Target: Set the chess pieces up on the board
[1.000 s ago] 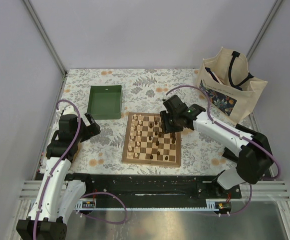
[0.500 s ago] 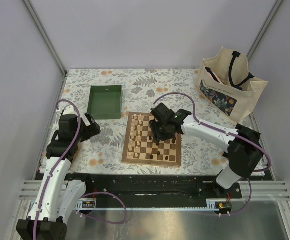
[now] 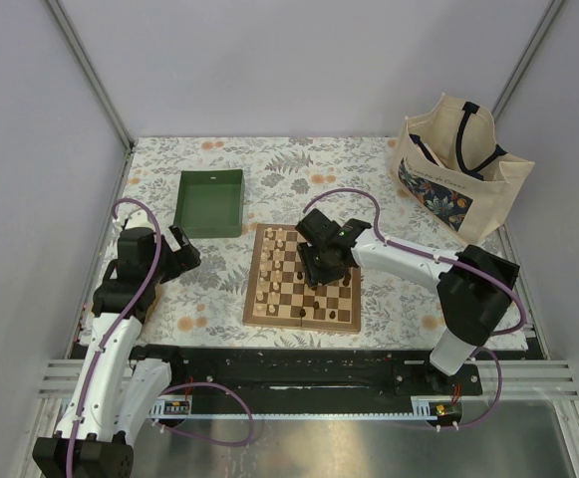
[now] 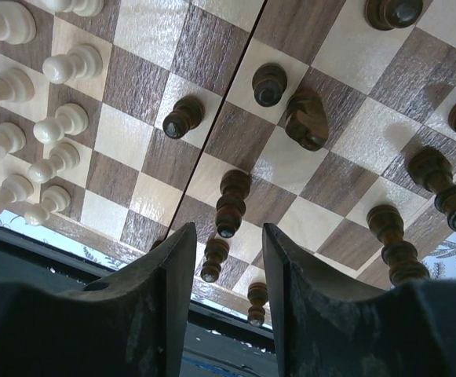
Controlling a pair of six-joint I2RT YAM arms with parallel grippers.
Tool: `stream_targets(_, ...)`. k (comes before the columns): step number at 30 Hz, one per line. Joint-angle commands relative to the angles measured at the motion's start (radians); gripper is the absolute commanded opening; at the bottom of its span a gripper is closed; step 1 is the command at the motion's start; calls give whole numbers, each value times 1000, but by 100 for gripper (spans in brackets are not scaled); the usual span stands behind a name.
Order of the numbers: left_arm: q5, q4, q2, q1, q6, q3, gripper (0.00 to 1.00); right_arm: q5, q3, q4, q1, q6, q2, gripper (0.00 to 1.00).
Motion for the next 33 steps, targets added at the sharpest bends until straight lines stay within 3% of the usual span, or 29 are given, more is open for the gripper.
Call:
stream_targets(1,15,50,3,5,6,17,99,34,44,33,9,2,13,47)
stream_targets(16,15,50,4,5,8,17,99,50,57,32,9,-4,47,40)
stream_targets(22,16,50,6,5,8,17,99,41,49,30,9,-5,27,26)
stream_targets(25,16,50,3,5,6,17,99,33,43,23,9,-2,-3,21)
stream_targets(33,16,50,3,5,6,17,99,99,-29,-20,8,16,-221,20)
